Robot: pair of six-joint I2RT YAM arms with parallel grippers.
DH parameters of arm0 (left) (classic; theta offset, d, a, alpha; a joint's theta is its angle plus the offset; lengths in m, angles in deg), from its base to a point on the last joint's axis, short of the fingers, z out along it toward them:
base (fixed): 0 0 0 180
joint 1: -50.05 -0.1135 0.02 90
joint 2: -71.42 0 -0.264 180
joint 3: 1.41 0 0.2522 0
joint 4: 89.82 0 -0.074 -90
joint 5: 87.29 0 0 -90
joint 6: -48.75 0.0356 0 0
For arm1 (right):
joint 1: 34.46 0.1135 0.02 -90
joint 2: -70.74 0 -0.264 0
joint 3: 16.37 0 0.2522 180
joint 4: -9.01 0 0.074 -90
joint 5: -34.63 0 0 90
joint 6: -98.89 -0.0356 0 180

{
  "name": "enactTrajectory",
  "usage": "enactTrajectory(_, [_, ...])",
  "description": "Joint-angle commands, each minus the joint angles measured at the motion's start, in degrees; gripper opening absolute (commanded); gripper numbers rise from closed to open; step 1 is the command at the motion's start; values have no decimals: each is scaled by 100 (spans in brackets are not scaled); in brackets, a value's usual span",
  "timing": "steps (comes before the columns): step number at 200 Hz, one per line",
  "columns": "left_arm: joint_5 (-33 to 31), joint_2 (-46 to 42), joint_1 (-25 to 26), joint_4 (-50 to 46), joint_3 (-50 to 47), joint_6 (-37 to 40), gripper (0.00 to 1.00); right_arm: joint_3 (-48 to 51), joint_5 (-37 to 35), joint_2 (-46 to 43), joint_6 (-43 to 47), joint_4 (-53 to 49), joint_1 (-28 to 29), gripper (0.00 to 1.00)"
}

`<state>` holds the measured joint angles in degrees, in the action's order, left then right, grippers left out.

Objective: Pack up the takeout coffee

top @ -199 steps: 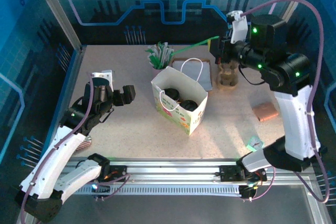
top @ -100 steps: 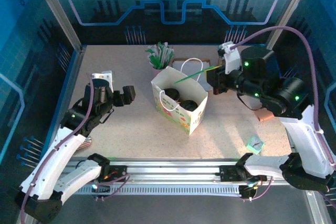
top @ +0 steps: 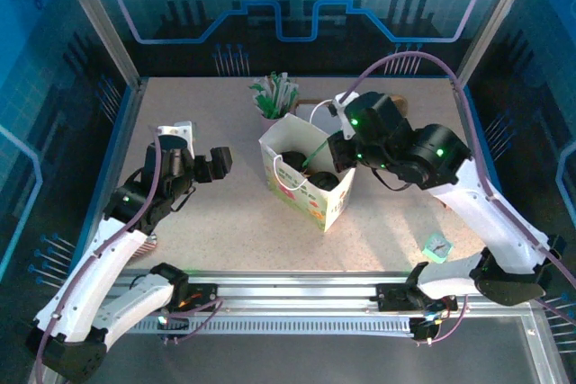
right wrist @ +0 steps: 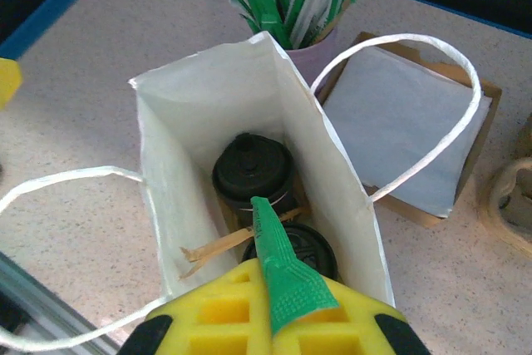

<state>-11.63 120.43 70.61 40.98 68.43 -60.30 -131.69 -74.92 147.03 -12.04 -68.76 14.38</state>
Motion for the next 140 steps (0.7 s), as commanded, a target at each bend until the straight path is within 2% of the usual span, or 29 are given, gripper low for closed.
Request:
enactTrajectory(1, [-103,-52,-34,125,-69,147,99,19,-295,176,-91,-189,97,0])
enactTrajectory(78, [-85,-53,-25,120,-73,151,99,511,152,650,-225,218,150,0])
enactTrajectory(140, [-69,-52,-17,117,-67,157,99,430,198,1315,-413,140,134,0])
